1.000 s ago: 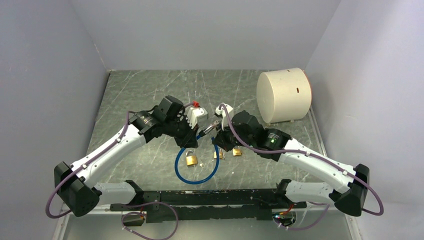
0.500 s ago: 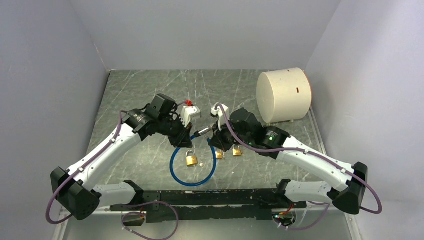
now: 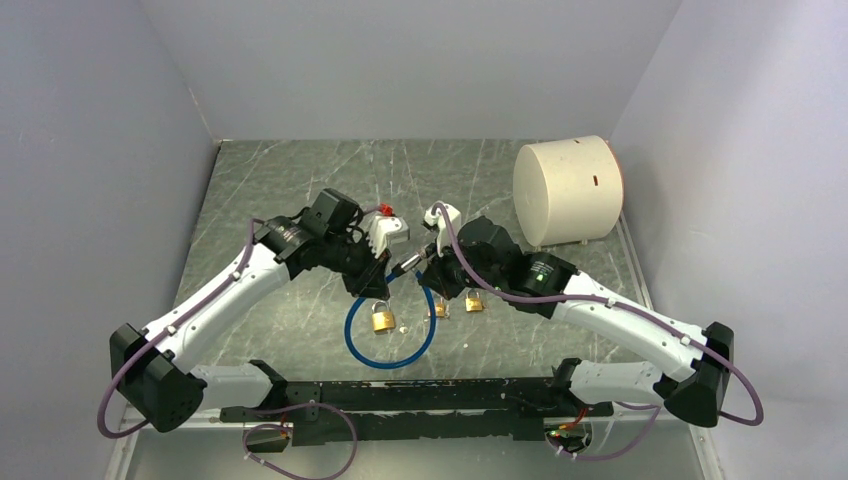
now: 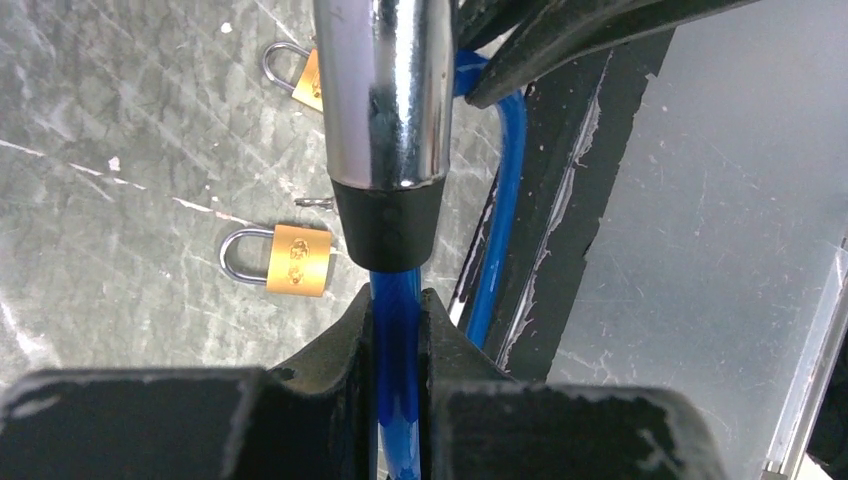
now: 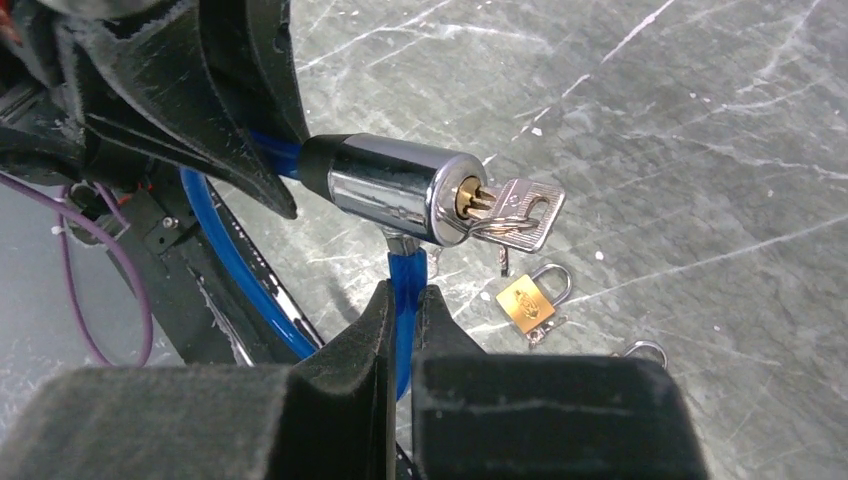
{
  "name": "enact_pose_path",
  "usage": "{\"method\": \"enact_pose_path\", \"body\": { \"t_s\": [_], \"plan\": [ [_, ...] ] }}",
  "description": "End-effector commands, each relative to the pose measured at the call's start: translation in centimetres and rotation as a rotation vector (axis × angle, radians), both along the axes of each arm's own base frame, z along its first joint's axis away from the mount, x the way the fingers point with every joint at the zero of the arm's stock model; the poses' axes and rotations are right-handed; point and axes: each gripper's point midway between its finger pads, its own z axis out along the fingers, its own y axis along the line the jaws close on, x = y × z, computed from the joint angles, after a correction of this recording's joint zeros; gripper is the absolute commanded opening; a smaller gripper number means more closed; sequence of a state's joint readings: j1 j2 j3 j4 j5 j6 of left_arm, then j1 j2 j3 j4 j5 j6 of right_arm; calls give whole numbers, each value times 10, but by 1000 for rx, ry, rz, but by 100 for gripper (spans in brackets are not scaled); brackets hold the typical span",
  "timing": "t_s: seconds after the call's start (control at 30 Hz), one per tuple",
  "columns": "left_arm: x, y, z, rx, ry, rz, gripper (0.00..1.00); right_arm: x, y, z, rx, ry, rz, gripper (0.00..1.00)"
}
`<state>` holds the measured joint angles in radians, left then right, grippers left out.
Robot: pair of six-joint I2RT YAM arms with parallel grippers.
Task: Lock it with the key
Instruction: Lock the lock.
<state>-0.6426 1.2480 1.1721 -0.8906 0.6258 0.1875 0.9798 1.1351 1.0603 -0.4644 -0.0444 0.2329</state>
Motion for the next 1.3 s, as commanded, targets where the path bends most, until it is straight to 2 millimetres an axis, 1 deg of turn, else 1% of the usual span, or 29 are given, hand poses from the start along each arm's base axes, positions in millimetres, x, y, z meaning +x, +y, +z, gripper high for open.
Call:
{"method": "enact_pose_path", "body": {
  "t_s": [0.0,0.07,0.13,0.2,0.3,0.37,0.43,0.5,0.57,0.63,0.67,0.7,0.73,0.8,0.83,0.9,0.97,1.0,1.07,1.1,1.17,1.27],
  "plan": [
    [-21,-19,6,-99,34,-101,2,20,28,80,246,-141,-50,0],
    [-28,-26,11,-162,50,-126,3,24,27,80,246,-145,-84,0],
    [-34,-30,15,-210,66,-145,2,30,23,76,226,-145,-135,0],
    [-40,-31,20,-247,81,-157,3,28,25,76,221,-145,-125,0],
    [-45,-32,16,-268,107,-167,3,15,33,85,293,-150,-45,0],
    [-41,-30,8,-240,125,-143,2,1,37,97,363,-166,40,0],
    [-34,-28,-1,-214,145,-102,2,-15,40,106,392,-174,131,0],
    [-25,-30,-3,-224,143,-64,3,-25,42,108,381,-170,202,0],
    [-20,-34,-4,-250,134,-62,3,-33,44,104,363,-161,257,0],
    [-15,-37,-7,-239,160,-26,3,-25,42,98,323,-160,217,0],
    [-13,-39,-9,-237,164,-20,3,-15,40,95,298,-168,164,0],
    [-13,-40,-8,-246,170,-28,2,-1,34,88,259,-175,73,0],
    [-15,-43,-5,-266,183,-42,2,11,28,84,234,-180,-2,0],
    [-27,-49,7,-349,228,-95,3,25,20,80,214,-188,-104,0],
    [-32,-51,12,-394,235,-121,3,25,20,82,234,-189,-106,0],
    [-40,-53,17,-446,250,-149,3,14,27,90,303,-188,-41,0],
    [-39,-52,12,-443,246,-118,2,-3,36,99,371,-166,48,0],
    [-37,-52,10,-443,239,-102,3,-8,38,101,386,-153,72,0],
    [-31,-52,6,-438,215,-46,2,-11,39,102,387,-130,82,0],
    [-27,-51,5,-438,201,-18,2,-12,38,99,376,-120,82,0],
    [-19,-52,4,-453,165,33,3,-12,36,89,342,-94,71,0],
    [-14,-52,8,-504,112,69,3,-18,35,73,315,-61,86,0]
  ]
}}
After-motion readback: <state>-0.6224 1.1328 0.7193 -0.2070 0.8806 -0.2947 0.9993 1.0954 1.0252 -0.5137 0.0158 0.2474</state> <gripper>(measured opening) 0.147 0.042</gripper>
